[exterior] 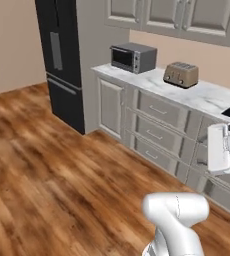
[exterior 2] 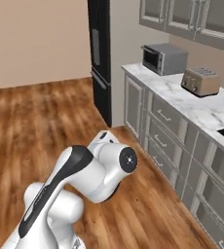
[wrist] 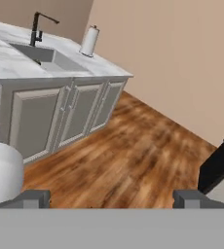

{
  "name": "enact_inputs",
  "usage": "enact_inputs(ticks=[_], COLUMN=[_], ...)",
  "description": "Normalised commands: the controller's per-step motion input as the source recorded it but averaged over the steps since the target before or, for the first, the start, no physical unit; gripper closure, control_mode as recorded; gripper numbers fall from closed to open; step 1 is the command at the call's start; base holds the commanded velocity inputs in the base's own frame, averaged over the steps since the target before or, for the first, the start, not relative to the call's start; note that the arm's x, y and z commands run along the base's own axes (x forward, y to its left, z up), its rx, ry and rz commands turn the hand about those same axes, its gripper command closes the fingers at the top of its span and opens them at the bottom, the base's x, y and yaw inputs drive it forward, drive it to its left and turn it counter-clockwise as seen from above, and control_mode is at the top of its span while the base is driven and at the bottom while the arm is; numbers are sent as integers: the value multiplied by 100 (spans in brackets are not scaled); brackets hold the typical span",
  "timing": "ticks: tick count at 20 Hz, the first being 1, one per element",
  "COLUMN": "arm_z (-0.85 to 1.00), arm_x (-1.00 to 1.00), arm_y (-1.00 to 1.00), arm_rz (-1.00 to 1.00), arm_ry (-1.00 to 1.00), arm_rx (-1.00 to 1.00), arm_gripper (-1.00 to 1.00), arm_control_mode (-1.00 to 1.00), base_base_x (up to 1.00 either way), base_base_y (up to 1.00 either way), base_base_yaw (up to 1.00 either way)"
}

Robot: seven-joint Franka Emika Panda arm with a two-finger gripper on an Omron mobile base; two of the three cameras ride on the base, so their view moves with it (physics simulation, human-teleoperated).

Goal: Open the cabinet directly in front. Then move the wine and the mug to the dining counter with the jar on it.

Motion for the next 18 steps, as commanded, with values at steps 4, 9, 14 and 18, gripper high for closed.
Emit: enact_inputs(ticks=[4, 9, 14, 18], arm_z=[0, 0, 0, 0], arm_x=[0, 0, 0, 0], arm_y=[0, 0, 0, 0], arm_rz=[0, 0, 0, 0], arm_ry=[0, 0, 0, 0], arm_rx=[0, 0, 0, 0], arm_gripper=[-100, -100, -100, -100], arm_control_mode=[100, 100, 100, 100], base_base_x=[0, 0, 0, 0], base_base_y=[-24, -26, -29, -20], base_base_yaw=[-36, -38, -43, -39])
